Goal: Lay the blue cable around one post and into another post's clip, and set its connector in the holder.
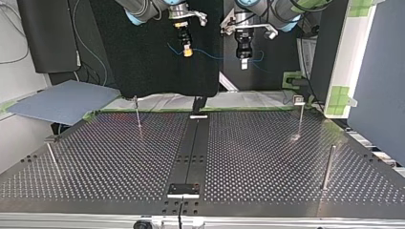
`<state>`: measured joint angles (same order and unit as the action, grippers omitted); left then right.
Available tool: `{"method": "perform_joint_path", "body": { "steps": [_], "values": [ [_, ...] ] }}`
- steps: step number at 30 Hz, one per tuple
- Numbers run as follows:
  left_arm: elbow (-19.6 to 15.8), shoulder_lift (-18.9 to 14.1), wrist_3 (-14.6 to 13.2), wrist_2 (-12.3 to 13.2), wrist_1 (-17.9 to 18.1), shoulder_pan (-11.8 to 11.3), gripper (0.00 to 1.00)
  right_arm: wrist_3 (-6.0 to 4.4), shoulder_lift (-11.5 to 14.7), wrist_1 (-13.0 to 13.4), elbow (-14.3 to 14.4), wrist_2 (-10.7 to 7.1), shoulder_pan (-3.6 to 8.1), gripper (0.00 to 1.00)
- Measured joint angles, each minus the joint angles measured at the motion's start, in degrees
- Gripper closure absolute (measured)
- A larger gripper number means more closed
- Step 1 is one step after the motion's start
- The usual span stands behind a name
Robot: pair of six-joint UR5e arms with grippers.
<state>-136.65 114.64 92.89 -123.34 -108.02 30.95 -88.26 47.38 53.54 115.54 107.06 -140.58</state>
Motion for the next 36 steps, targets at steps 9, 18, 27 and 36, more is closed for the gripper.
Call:
{"method": "perform_joint_path", "body": {
  "steps": [9, 18, 27, 36],
  "values": [
    [-1.5, -1.8, -1.4, 1.2, -1.6, -0.1, 1.00, -0.65, 2.6, -0.9, -2.0, 2.57, -0.54, 1.00],
    [-1.6, -6.1, -1.3, 1.4, -5.9, -1.2, 1.00, -3.80, 7.4, -1.9, -2.4, 2.76, -0.74, 1.00],
    [-0.6, -10.7, -1.3, 1.3, -10.4, -2.3, 1.00, -4.03, 12.8, -2.0, -2.5, 2.72, -0.70, 1.00],
    [0.9, -15.4, -1.2, 1.3, -13.0, -3.6, 1.00, -3.97, 16.5, -2.2, -3.1, 2.66, -0.32, 1.00]
  ]
}}
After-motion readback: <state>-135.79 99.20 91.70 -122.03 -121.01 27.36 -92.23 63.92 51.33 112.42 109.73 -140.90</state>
